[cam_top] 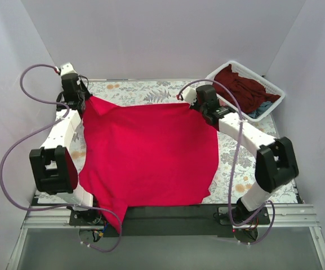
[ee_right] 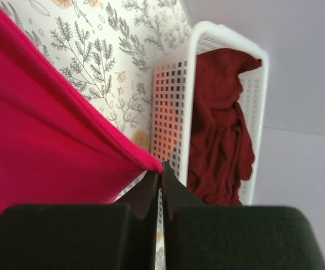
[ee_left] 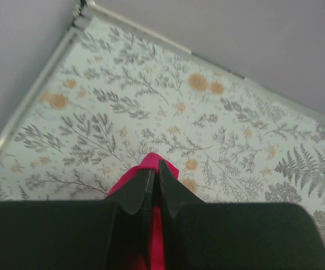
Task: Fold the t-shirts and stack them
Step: Flatten the tshirt out, then fold the tshirt
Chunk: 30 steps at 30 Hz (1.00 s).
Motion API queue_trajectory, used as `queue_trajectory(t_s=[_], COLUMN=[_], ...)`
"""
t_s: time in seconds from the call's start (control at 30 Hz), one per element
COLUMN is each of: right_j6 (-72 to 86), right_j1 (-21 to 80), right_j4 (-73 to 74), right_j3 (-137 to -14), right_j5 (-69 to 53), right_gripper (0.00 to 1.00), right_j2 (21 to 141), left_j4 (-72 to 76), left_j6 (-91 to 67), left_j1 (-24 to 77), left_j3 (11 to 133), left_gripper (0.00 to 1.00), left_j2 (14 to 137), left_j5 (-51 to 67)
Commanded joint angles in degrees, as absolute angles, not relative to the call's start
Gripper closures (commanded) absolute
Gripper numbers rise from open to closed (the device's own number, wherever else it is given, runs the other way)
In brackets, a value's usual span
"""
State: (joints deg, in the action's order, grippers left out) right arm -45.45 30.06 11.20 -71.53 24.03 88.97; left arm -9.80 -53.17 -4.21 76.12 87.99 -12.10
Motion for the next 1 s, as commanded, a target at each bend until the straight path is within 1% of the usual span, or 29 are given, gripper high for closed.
queue_trajectory(t_s=[0.0, 0.03, 0.13, 0.37, 0.57, 0.77, 0.97], right_j6=[-48.6, -48.8, -49.7, -51.4, -52.1, -52.3, -52.1], right_j1=[27.4, 27.0, 25.8, 24.1, 22.8, 21.6, 21.3], right_j4=[-1.6, -2.7, -5.7, -7.8, -9.1, -10.8, -11.4], right_j3=[-72.2, -73.6, -76.5, -84.5, -85.6, -85.8, -84.7], right_j5=[23.3, 23.6, 24.2, 24.9, 25.7, 27.3, 27.9], right_gripper=[0.99, 0.99, 0.99, 0.99, 0.99, 0.99, 0.99], right_j2=[95.4, 99.8, 107.3, 118.3, 119.4, 119.0, 117.6], left_j4=[3.6, 4.9, 8.3, 9.8, 9.0, 4.2, 0.8], left_j6=[-54.8, -54.8, -54.7, -54.5, -55.0, -56.2, -57.5], left_j1=[-4.2, -4.2, -4.2, -4.4, -4.4, -4.6, -4.7], left_j3=[74.2, 73.7, 73.6, 78.2, 81.7, 88.1, 88.3], left_gripper=[1.0, 1.0, 1.0, 1.0, 1.0, 1.0, 1.0], left_j2=[90.8, 92.5, 98.9, 110.6, 111.1, 112.8, 110.7], left_j5=[-10.3, -9.9, -9.0, -7.0, -6.3, -6.2, -6.6])
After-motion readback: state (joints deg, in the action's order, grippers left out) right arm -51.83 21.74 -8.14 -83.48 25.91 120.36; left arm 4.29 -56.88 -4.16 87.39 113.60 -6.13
